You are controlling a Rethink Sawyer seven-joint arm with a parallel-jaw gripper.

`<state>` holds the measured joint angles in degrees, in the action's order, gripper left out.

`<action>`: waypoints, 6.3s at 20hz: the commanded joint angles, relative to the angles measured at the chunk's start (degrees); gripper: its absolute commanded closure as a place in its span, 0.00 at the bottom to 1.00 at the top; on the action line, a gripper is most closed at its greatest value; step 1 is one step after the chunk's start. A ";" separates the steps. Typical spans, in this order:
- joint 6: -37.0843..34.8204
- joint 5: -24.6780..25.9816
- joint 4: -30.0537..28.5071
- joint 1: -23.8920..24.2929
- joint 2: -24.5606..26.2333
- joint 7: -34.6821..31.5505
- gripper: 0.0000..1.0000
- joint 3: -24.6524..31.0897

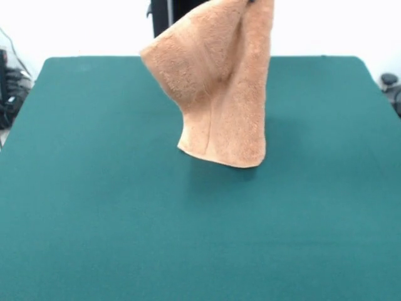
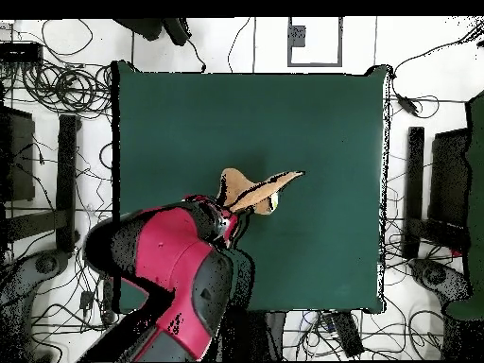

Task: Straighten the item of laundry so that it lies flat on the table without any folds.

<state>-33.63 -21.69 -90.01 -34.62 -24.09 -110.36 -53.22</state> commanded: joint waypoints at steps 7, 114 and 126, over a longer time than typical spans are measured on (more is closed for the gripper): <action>3.36 14.89 1.82 13.54 -7.80 10.61 1.00 18.03; 35.10 10.11 -5.45 26.91 -3.50 -15.21 1.00 34.14; 37.17 5.50 -7.24 23.63 -2.30 -17.83 1.00 33.02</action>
<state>1.28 -11.01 -91.18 -7.36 -30.71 -110.57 -23.55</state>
